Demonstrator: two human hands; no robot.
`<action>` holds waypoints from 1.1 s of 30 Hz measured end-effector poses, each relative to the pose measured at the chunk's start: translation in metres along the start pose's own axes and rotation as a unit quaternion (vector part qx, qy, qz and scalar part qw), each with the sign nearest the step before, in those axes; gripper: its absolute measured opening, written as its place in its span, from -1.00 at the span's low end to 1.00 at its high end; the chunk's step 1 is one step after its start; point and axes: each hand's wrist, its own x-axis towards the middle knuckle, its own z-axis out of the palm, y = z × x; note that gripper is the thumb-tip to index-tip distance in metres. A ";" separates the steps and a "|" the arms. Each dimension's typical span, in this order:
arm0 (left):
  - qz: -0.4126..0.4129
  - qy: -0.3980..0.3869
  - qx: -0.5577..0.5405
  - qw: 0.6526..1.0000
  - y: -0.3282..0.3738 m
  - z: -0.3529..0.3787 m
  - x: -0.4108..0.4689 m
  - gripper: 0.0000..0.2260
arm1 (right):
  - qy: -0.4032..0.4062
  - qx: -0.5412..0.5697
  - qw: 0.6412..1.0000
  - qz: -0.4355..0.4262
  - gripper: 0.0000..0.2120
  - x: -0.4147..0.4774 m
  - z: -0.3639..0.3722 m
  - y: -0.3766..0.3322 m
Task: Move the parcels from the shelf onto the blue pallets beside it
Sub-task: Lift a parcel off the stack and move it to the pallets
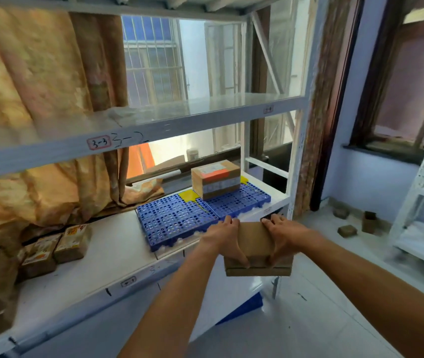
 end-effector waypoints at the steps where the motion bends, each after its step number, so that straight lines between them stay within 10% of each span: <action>1: 0.000 -0.004 0.001 1.000 0.007 0.000 0.006 0.16 | 0.000 0.003 1.000 0.000 0.23 -0.001 0.000 0.009; 33: -0.092 0.075 0.015 0.993 -0.054 -0.054 0.242 0.09 | 0.053 -0.066 0.990 -0.111 0.17 0.257 -0.084 0.109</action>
